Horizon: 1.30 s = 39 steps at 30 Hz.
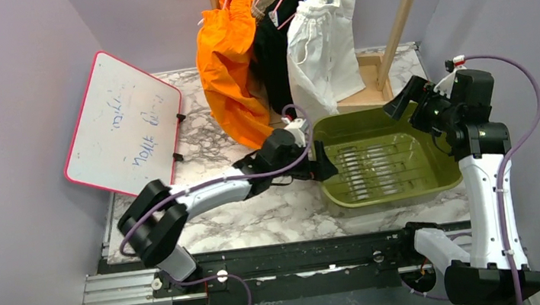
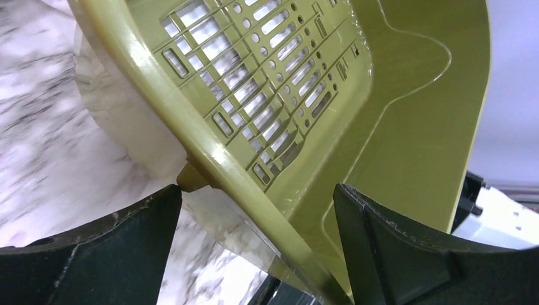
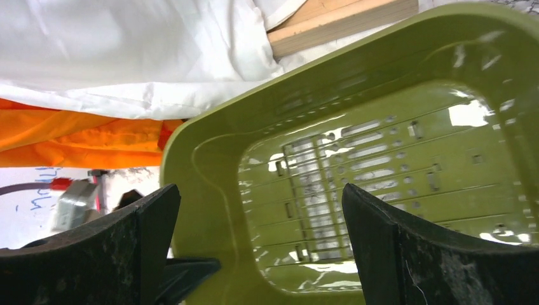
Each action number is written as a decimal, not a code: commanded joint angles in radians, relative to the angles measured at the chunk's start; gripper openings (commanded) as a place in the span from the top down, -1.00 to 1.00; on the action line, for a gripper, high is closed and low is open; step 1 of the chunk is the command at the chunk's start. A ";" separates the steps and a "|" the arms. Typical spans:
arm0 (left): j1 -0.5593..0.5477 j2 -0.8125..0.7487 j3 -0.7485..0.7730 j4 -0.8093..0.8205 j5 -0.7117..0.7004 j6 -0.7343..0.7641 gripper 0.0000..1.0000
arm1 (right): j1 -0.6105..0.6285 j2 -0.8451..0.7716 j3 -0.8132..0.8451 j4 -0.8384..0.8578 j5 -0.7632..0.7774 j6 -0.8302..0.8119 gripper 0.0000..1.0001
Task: Remove the shorts from the hanger
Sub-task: Move the basket to the corner of the board.
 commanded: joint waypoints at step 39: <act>-0.103 -0.057 0.087 0.037 -0.170 0.072 -0.98 | 0.004 0.009 -0.162 0.016 0.005 -0.018 -0.99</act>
